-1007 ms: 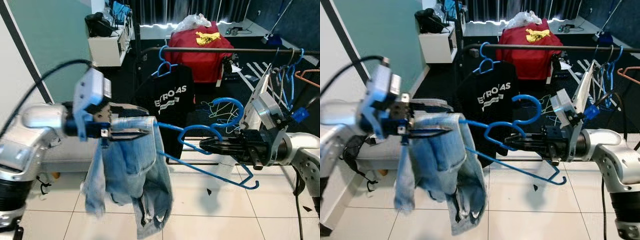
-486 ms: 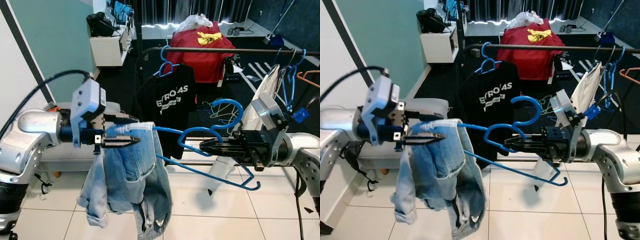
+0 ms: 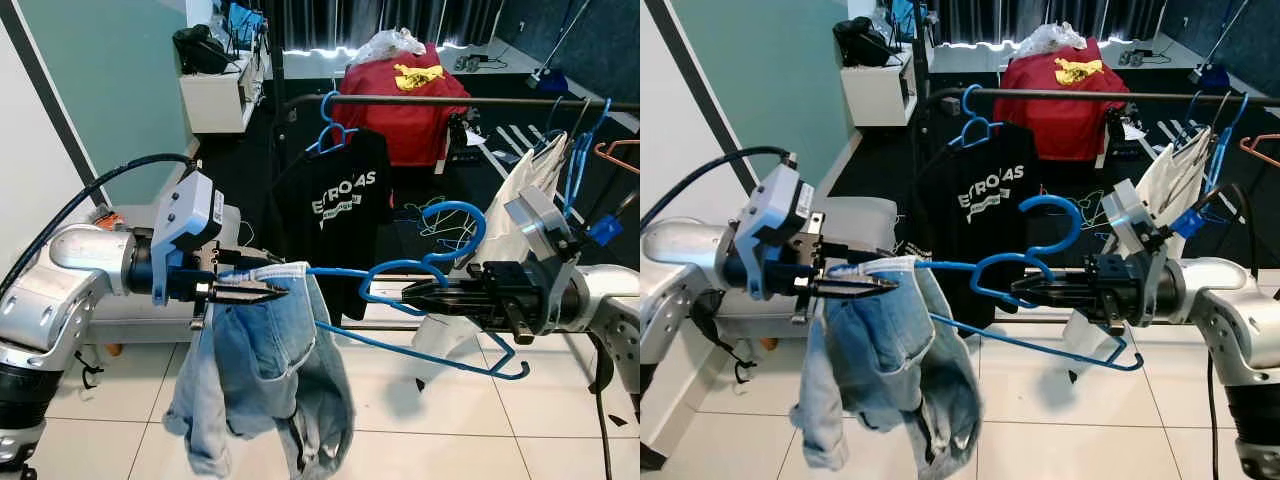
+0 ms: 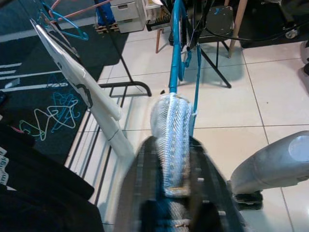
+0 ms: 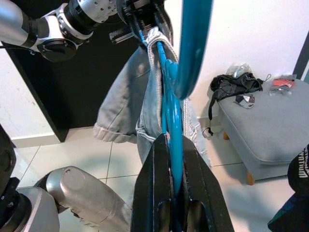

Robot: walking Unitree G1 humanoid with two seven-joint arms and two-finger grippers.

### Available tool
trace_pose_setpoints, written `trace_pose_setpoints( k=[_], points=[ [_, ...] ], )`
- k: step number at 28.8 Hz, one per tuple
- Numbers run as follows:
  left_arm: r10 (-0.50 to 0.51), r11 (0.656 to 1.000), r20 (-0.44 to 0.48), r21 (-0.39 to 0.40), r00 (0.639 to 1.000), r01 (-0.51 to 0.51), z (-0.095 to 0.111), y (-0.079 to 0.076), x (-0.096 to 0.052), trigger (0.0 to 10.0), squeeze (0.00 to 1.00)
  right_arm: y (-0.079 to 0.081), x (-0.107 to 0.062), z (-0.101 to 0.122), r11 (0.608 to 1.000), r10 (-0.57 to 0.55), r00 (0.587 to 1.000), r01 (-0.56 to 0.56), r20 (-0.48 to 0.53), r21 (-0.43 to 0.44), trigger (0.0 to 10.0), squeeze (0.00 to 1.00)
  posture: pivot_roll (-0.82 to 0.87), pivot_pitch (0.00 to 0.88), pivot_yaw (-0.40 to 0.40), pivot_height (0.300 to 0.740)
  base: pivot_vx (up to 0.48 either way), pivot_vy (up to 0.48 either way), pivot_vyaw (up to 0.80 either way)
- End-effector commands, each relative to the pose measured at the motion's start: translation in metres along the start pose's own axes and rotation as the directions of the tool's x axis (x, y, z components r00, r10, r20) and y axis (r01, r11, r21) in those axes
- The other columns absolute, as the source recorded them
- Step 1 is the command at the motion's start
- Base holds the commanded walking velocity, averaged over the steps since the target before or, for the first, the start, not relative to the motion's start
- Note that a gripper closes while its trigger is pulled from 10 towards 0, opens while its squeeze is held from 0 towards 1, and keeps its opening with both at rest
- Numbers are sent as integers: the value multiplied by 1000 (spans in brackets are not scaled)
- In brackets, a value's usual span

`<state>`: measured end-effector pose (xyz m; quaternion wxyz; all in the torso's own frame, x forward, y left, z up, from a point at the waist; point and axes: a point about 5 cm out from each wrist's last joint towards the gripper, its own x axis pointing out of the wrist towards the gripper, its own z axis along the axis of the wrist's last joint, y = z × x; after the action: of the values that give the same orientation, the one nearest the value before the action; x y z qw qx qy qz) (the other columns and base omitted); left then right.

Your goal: Hang hanger

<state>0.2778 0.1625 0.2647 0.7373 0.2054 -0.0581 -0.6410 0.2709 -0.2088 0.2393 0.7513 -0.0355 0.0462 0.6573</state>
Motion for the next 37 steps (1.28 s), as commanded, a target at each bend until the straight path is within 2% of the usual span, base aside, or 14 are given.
trace_pose_setpoints(
  k=[1, 2, 10, 15, 16, 17, 22, 26, 27, 28, 34, 35, 36, 37],
  points=[
    [-35, 999, -9, -11, 999, 35, 0, -1, 2, 2980, 0, 4, 1, 11, 999, 28, 999, -26, 43, -41, 10000, 0, 12, 0, 33, 740, 0, 0, 0],
    [-46, 999, -19, -18, 999, 45, -1, -3, 1, 0, 0, 4, 1, 11, 999, 28, 999, -26, 42, -41, 10000, 0, 12, 0, 33, 740, 0, 0, 0],
    [-59, 998, -33, -38, 998, 57, -3, -5, -1, 0, 0, 3, -2, 11, 999, 26, 999, -25, 36, -40, 10000, 0, 13, 0, 27, 740, 0, 0, 0],
    [-42, 998, -22, -37, 999, 41, -1, -3, -3, 0, 0, 0, -2, 12, 1000, 15, 998, -17, 58, 22, 10000, 0, 13, 0, 27, 740, 0, 0, 0],
    [-30, 999, -14, -34, 999, 29, 1, -1, -5, 0, 0, -2, -2, 13, 999, 2, 997, -6, 75, 48, 10000, 169, 13, 0, 27, 740, 0, 0, 0],
    [-21, 999, -7, -32, 1000, 20, 3, 1, -6, 0, 0, -4, -3, 14, 998, -10, 996, 4, 88, 61, 10000, 1000, 12, 0, 29, 740, 0, 0, 0],
    [-12, 999, 0, -32, 1000, 12, 6, 3, -9, 0, 0, -6, -5, 16, 997, -20, 995, 13, 102, 70, 10000, 1000, 13, 0, 29, 740, 0, 0, 0],
    [1, 999, 15, -38, 1000, 0, 8, 4, -11, 0, 0, -8, -7, 15, 999, -49, 995, 48, 91, 12, 10000, 1000, 13, 0, 26, 740, 0, 0, 0],
    [20, 999, 13, -41, 1000, -20, 7, 5, -12, 0, 0, -9, -12, 16, 996, -80, 992, 82, 95, -17, 10000, 447, 17, 0, 24, 740, 0, 0, 0],
    [47, 998, 0, -41, 999, -47, 5, 7, -16, 0, 0, -12, -21, 22, 991, -127, 982, 132, 138, -32, 10000, 0, 20, 0, 23, 740, 0, 0, 0],
    [163, 985, -38, -43, 986, -165, -4, 18, -34, 0, 0, -23, -55, 48, 934, -318, 896, 353, 311, -61, 10000, 0, 21, 0, 24, 740, 0, 0, 0],
    [206, 977, -44, -48, 978, -208, -7, 21, -40, 0, 0, -29, -68, 54, 886, -416, 832, 462, 368, -43, 10000, 0, 15, 0, 28, 740, 0, 0, 0],
    [206, 977, -44, -48, 978, -208, -7, 21, -40, 0, 0, -29, -68, 54, 886, -416, 832, 462, 368, -43, 10000, 0, 15, 0, 28, 740, 0, 0, 0],
    [248, 966, -50, -57, 967, -251, -9, 24, -47, 0, 0, -38, -82, 58, 797, -551, 717, 604, 426, 15, 10000, 0, 10, 0, 35, 740, 0, 0, 0]
  ],
)
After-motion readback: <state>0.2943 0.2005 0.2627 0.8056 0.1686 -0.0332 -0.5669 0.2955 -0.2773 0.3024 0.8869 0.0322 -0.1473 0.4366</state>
